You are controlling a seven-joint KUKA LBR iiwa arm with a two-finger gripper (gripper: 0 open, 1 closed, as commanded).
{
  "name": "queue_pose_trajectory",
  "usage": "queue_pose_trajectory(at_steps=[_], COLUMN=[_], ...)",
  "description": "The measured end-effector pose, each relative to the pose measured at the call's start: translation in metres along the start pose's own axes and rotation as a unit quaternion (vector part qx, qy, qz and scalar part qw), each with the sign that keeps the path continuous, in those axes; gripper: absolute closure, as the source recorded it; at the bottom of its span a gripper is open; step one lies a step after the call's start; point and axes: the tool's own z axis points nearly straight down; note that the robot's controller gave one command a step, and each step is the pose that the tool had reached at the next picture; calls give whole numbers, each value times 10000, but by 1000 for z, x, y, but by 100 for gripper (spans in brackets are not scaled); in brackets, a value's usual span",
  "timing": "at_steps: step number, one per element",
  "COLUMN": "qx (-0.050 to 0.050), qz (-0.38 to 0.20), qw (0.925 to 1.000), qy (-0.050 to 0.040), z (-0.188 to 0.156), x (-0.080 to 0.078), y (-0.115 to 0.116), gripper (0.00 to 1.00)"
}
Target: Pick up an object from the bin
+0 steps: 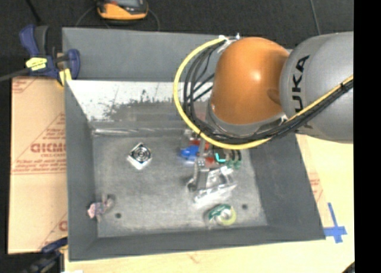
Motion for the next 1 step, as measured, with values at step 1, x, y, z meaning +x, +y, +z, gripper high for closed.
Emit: queue_pose_trajectory(at_steps=[1], qx=[-5], qz=[195], qw=[9998], qy=[-51], z=[102], x=[-126], y=[-11], gripper=[0])
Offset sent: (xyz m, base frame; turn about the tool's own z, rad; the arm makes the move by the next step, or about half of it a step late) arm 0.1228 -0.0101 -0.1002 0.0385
